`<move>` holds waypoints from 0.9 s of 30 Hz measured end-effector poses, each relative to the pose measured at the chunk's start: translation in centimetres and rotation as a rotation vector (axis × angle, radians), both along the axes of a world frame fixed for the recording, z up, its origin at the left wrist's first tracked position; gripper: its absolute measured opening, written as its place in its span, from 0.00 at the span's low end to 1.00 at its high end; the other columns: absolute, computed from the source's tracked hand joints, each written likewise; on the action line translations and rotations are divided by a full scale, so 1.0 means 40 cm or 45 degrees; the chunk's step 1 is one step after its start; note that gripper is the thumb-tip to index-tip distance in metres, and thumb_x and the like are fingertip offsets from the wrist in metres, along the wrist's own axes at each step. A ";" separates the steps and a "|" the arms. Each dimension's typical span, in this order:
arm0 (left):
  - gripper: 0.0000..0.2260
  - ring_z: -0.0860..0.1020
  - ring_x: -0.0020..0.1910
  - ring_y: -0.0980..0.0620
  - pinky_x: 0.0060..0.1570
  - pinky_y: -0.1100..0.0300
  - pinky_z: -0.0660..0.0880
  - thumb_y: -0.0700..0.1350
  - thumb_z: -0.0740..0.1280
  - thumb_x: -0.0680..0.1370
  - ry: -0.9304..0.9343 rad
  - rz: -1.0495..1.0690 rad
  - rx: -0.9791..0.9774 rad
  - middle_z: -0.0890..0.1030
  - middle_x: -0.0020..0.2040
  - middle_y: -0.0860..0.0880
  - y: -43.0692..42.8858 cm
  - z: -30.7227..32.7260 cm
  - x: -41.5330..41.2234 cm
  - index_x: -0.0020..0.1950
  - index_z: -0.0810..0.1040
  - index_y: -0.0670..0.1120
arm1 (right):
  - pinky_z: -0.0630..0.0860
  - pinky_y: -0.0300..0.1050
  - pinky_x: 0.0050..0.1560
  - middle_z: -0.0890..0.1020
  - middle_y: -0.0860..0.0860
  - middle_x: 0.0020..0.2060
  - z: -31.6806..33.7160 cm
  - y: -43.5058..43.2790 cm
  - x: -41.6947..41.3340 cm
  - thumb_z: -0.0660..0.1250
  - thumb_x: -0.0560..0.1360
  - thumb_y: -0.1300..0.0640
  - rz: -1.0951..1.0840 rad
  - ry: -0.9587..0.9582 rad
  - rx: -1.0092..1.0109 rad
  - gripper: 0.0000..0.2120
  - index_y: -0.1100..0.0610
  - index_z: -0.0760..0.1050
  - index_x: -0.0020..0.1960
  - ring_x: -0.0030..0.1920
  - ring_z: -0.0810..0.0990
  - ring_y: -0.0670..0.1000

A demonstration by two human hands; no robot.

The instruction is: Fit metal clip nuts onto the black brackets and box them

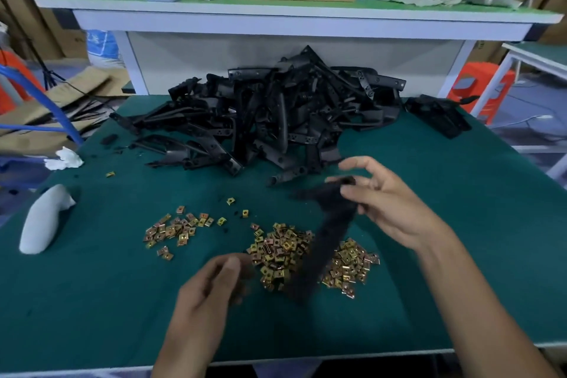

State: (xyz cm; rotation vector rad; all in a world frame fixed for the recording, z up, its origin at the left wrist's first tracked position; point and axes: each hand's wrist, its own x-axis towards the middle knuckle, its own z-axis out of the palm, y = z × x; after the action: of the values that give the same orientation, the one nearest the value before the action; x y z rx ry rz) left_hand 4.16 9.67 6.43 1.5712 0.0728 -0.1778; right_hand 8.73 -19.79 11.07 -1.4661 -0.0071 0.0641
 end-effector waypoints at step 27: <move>0.11 0.74 0.52 0.55 0.51 0.62 0.72 0.55 0.59 0.84 -0.668 -0.269 1.067 0.80 0.51 0.59 -0.177 -0.079 0.082 0.57 0.82 0.61 | 0.81 0.44 0.35 0.86 0.63 0.49 -0.228 0.158 -0.274 0.68 0.73 0.52 -0.853 0.014 0.528 0.16 0.58 0.86 0.55 0.39 0.81 0.56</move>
State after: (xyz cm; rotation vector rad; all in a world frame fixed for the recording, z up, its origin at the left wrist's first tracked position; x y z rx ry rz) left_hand 7.46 2.61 3.29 2.4126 -0.4895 0.1298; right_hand -2.25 -13.48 1.97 -0.9941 0.4527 -0.4507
